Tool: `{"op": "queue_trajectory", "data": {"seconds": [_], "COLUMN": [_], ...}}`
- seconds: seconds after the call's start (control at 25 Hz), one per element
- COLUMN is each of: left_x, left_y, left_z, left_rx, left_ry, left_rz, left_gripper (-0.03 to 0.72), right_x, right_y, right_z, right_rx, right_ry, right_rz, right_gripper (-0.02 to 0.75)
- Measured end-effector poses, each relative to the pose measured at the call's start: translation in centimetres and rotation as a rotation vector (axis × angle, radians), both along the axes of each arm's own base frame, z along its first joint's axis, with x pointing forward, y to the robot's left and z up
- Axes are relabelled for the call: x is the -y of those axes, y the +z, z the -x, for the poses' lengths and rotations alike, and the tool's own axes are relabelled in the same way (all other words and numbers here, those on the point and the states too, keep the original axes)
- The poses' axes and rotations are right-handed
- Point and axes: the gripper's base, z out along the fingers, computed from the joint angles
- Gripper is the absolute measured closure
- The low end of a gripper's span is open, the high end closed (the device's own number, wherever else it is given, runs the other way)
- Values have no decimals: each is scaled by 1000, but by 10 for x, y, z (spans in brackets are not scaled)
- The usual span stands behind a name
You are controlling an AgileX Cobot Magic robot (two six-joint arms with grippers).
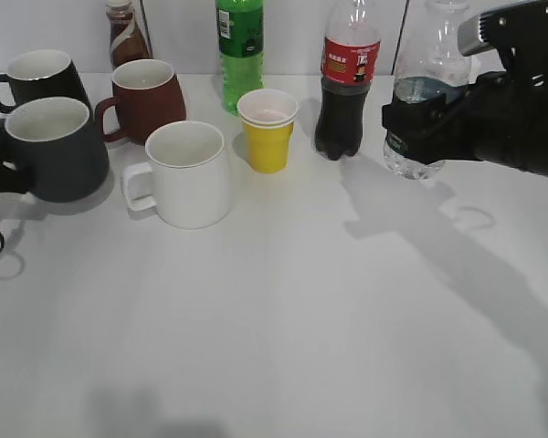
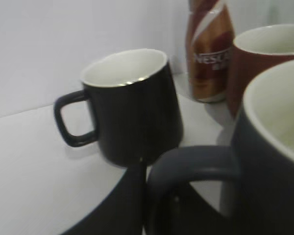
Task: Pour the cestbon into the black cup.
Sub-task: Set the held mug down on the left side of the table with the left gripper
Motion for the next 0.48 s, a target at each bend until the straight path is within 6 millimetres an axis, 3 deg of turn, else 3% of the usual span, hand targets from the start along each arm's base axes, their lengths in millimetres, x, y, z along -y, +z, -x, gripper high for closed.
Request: {"op": "queue_trajectory", "data": {"seconds": [0.48], "left_x": [1], "left_y": [-23], "left_z": [12], "left_rx": [-60], "left_ry": [0], "left_rz": [15], "left_gripper": [647], "right_x": [0], "right_y": [0], "right_z": [0], "right_rx": [0], "right_ry": [0], "right_rz": [-2], "right_gripper": [280]}}
